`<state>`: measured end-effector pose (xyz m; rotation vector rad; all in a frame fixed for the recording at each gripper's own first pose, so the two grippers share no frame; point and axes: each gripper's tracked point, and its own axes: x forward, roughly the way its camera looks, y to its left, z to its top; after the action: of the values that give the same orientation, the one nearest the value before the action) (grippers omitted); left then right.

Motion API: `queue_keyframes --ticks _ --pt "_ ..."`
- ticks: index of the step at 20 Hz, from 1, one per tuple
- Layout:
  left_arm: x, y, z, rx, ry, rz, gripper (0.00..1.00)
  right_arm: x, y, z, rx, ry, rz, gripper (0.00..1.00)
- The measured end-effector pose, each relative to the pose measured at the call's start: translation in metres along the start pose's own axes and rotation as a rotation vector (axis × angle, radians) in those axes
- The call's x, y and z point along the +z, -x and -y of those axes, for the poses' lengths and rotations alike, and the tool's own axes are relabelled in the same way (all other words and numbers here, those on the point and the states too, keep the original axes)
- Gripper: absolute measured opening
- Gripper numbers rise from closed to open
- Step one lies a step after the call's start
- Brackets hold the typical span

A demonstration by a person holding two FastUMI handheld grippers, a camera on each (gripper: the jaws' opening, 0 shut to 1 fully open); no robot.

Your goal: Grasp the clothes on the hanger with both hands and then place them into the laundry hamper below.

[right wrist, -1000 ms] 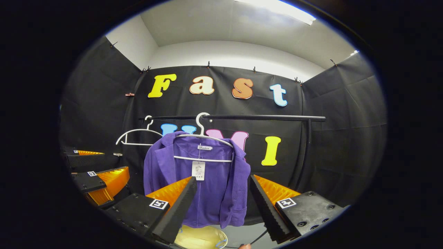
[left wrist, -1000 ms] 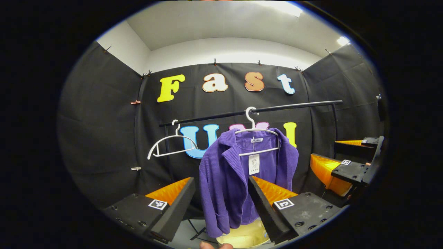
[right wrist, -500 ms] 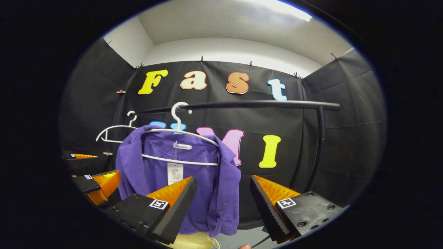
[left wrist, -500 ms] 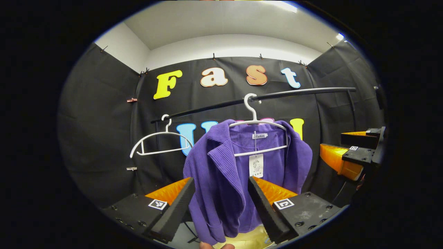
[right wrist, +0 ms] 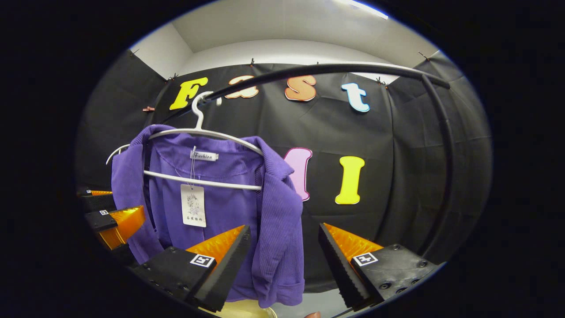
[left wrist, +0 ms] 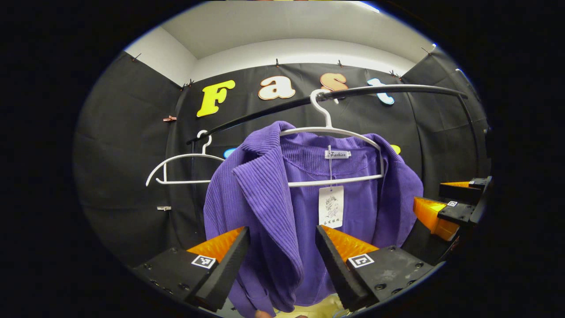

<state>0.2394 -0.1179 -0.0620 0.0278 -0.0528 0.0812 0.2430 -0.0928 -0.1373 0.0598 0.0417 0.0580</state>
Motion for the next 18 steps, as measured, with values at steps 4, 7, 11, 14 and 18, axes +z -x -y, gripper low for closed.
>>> queue_keyframes --ticks 4,7,11,14,18 --pt "-0.014 -0.019 -0.002 0.028 0.001 -0.015 0.89 -0.021 -0.019 -0.003 0.009 -0.077 -0.029 0.98" --pt "-0.016 -0.031 -0.001 0.029 0.02 -0.011 0.82 -0.032 -0.034 -0.003 0.005 -0.112 -0.051 0.95" --pt "-0.014 -0.037 -0.008 0.041 0.016 0.002 0.49 -0.035 -0.053 -0.027 0.054 -0.1 -0.059 0.46" --pt "-0.014 -0.035 -0.016 0.042 0.032 -0.012 0.17 -0.043 -0.054 -0.042 0.109 -0.142 -0.117 0.08" --pt "-0.004 -0.029 -0.034 0.011 0.021 -0.035 0.06 -0.023 -0.057 -0.028 0.04 -0.081 -0.059 0.09"
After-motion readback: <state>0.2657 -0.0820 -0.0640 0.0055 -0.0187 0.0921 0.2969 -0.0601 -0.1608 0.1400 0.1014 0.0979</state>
